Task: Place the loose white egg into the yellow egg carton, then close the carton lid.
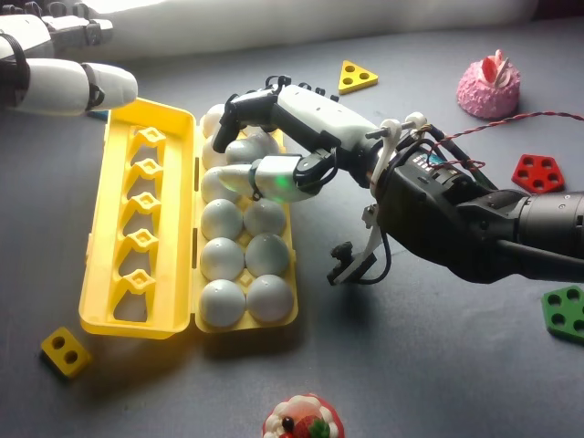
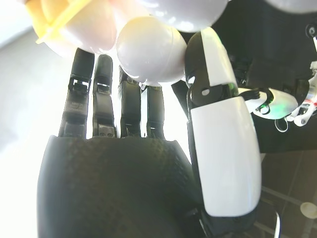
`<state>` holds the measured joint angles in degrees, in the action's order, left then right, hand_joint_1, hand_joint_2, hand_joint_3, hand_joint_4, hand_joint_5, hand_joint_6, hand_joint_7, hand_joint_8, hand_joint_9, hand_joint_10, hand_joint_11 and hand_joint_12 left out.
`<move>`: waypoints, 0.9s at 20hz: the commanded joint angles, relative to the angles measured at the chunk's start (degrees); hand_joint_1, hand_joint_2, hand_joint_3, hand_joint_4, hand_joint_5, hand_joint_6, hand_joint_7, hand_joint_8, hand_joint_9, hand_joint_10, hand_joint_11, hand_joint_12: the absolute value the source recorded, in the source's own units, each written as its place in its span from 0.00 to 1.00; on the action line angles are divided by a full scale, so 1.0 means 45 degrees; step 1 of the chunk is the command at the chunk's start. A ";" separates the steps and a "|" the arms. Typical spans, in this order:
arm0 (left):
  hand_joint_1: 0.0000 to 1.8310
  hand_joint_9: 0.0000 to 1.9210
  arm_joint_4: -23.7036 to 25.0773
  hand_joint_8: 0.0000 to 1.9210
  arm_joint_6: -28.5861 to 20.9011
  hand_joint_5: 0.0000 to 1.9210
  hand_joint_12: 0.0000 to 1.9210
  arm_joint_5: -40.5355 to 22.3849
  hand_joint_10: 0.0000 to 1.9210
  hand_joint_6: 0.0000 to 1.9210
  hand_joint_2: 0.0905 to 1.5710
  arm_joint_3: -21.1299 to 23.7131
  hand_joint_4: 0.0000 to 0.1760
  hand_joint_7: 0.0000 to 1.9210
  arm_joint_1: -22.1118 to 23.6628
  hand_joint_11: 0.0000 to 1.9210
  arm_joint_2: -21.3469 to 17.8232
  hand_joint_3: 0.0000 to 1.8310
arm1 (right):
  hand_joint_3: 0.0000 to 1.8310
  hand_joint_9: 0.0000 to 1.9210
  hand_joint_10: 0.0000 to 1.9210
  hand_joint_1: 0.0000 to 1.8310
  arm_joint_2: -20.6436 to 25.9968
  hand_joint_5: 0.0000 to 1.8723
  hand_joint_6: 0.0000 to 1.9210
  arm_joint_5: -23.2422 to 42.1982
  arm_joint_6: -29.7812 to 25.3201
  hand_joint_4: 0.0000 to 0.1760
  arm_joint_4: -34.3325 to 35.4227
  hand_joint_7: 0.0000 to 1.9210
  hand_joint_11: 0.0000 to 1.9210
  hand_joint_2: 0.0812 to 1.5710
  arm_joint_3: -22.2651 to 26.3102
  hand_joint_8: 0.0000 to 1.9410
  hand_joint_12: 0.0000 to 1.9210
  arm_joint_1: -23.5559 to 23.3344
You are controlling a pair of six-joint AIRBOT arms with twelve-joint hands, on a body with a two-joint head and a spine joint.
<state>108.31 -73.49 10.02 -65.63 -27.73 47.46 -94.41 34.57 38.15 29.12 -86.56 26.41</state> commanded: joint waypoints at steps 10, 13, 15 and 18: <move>0.01 0.00 -0.0461 0.00 -0.0001 0.02 0.00 0.0728 0.00 0.00 0.82 -0.0045 0.13 0.02 0.0107 0.00 -0.0079 0.00 | 0.00 0.00 0.24 0.31 0.0066 0.06 0.22 0.1571 -0.0159 0.00 -0.0488 0.13 0.00 0.69 -0.0031 0.00 0.51 -0.0032; 0.00 0.00 -0.1003 0.00 -0.0001 0.02 0.00 0.0727 0.00 0.00 0.82 -0.0065 0.10 0.02 0.0011 0.01 -0.0079 0.00 | 0.00 0.00 0.16 0.26 0.0612 0.03 0.08 0.1812 -0.0245 0.00 -0.1333 0.06 0.00 0.66 0.0289 0.00 0.43 -0.0064; 0.01 0.00 -0.1410 0.00 -0.0001 0.02 0.01 0.0727 0.00 0.00 0.82 -0.0077 0.13 0.02 -0.0020 0.01 -0.0080 0.00 | 0.00 0.00 0.06 0.24 0.1314 0.02 0.03 0.1771 -0.0215 0.00 -0.1801 0.03 0.00 0.64 0.0743 0.00 0.11 -0.0050; 0.02 0.00 -0.2392 0.00 -0.0001 0.03 0.05 0.0345 0.00 0.00 0.82 -0.0263 0.12 0.03 -0.0234 0.00 -0.0082 0.00 | 0.00 0.00 0.04 0.23 0.2222 0.02 0.02 0.1782 -0.0064 0.00 -0.1689 0.02 0.00 0.65 0.1280 0.00 0.00 0.0016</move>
<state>96.36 -73.34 9.54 -66.57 -29.12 47.46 -83.77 35.79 38.20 22.92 -80.60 26.70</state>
